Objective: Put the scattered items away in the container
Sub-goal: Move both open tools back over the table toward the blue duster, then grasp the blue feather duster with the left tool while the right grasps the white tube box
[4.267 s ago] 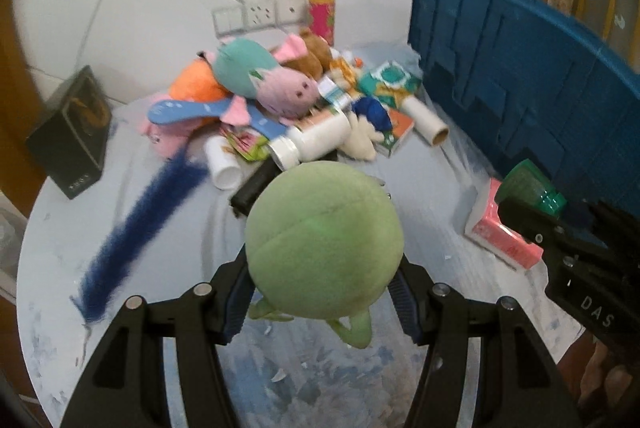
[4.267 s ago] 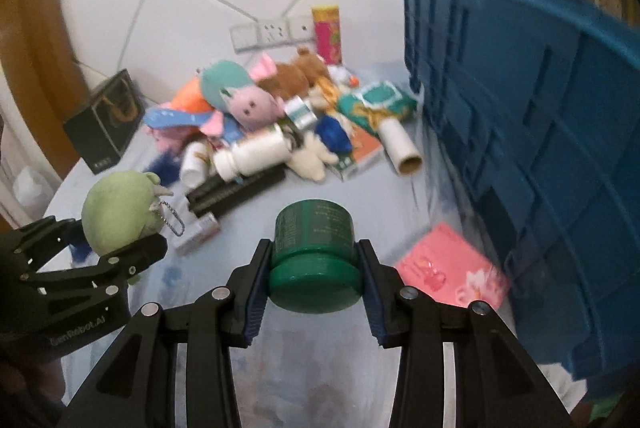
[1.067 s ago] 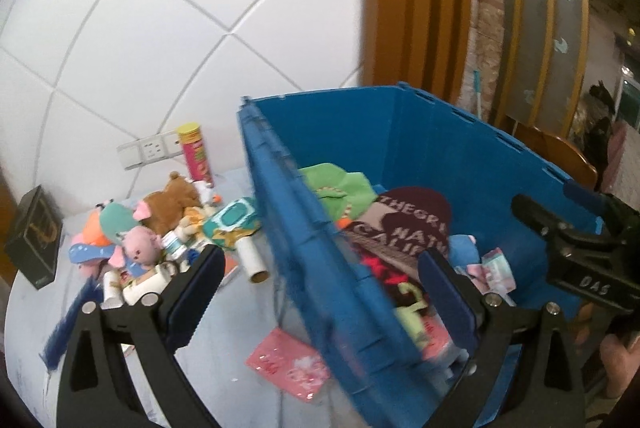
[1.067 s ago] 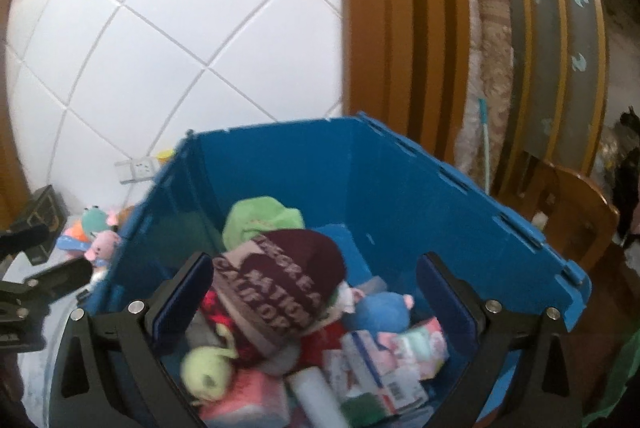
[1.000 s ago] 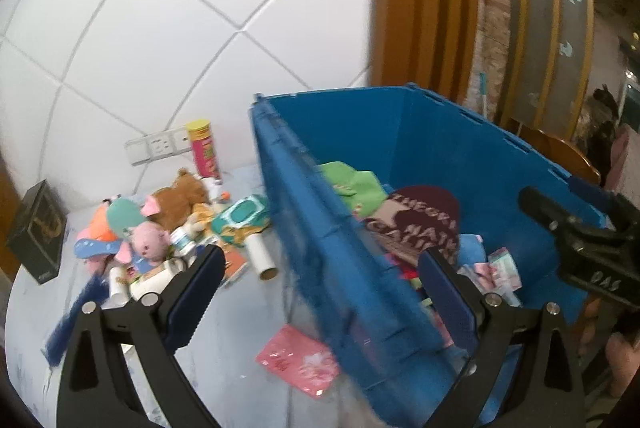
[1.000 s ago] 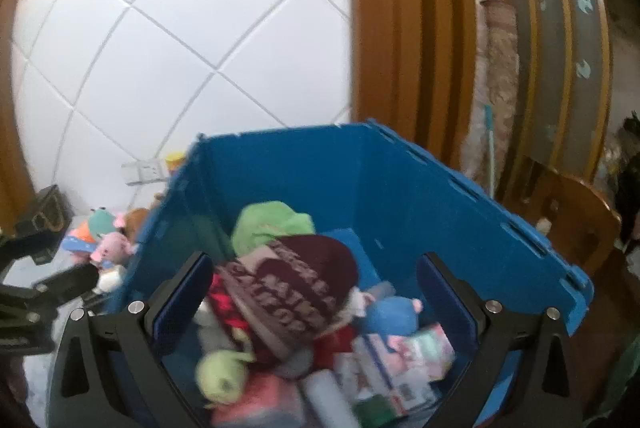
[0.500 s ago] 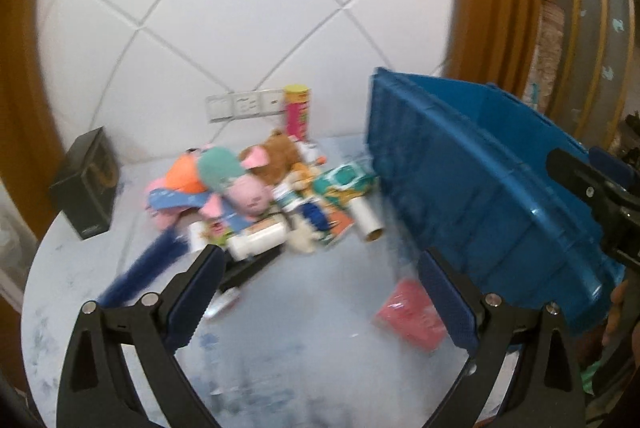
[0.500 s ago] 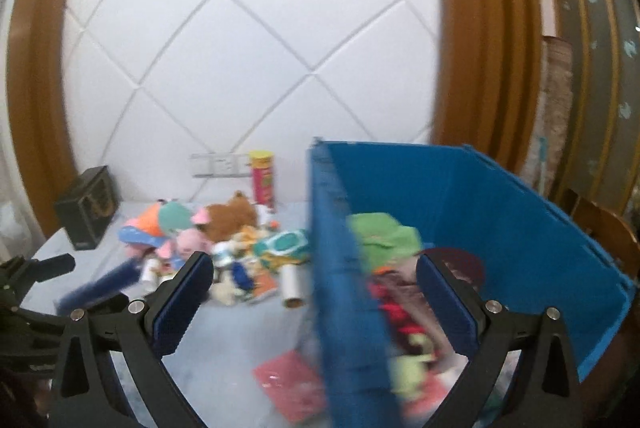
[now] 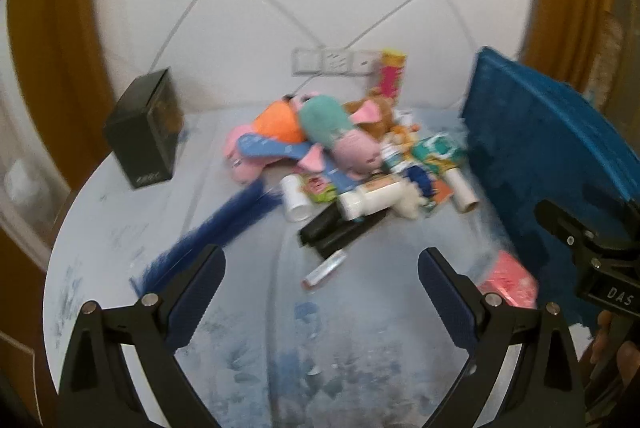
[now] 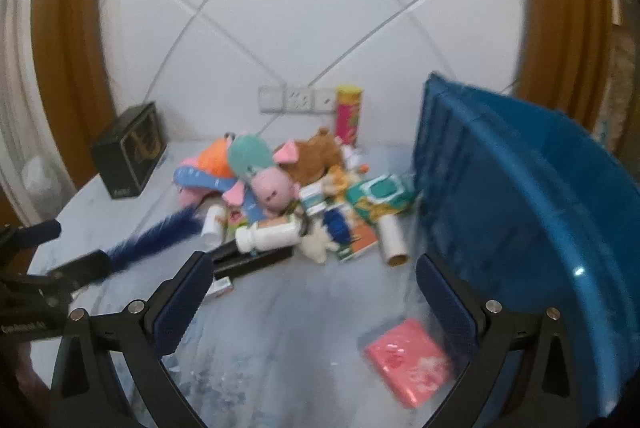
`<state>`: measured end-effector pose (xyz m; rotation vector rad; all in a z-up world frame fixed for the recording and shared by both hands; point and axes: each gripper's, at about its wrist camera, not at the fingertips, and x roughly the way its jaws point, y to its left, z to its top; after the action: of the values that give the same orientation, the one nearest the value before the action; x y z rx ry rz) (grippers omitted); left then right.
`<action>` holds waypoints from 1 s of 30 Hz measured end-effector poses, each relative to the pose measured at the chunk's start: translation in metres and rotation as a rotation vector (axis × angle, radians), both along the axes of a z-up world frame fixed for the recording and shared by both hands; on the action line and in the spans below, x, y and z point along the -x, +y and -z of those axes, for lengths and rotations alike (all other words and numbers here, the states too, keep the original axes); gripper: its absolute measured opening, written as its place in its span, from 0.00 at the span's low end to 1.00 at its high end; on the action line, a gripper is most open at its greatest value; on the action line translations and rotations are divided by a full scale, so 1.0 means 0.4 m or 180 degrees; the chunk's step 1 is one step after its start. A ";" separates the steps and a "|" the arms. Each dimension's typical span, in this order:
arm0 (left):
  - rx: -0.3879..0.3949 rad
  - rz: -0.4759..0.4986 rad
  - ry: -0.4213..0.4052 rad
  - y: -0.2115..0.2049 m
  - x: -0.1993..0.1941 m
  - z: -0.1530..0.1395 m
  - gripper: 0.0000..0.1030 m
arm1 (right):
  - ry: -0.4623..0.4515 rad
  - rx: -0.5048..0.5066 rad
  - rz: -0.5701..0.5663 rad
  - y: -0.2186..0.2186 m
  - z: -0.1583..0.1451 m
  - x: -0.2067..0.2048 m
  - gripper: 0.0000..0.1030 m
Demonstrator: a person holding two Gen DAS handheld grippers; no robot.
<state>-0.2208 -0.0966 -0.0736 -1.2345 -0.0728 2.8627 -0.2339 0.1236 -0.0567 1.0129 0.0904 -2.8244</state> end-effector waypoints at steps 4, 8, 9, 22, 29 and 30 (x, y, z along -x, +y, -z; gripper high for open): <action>0.0085 -0.0252 -0.0153 -0.068 0.028 0.061 0.96 | -0.0211 0.0059 -0.0144 -0.032 0.075 0.070 1.00; 0.0145 -0.0521 -0.0356 -0.154 0.042 0.130 0.96 | -0.0421 0.0084 -0.0259 -0.067 0.147 0.126 1.00; 0.0146 -0.0571 -0.0395 -0.176 0.044 0.143 0.96 | -0.0499 0.0106 -0.0272 -0.080 0.168 0.140 1.00; 0.0182 -0.0169 -0.0628 -0.417 0.179 0.264 0.96 | -0.0900 0.0162 -0.0012 -0.283 0.287 0.174 1.00; 0.0301 0.0472 -0.0708 -0.478 0.301 0.338 0.96 | -0.0907 0.0345 0.0642 -0.371 0.341 0.167 1.00; 0.0320 0.0523 -0.0716 -0.478 0.317 0.348 0.95 | -0.0936 0.0366 0.0690 -0.380 0.353 0.170 1.00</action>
<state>-0.3477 -0.2877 -0.2129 -1.5004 0.1629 2.6079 -0.3019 -0.0283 -0.1979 1.4751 -0.2231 -2.7850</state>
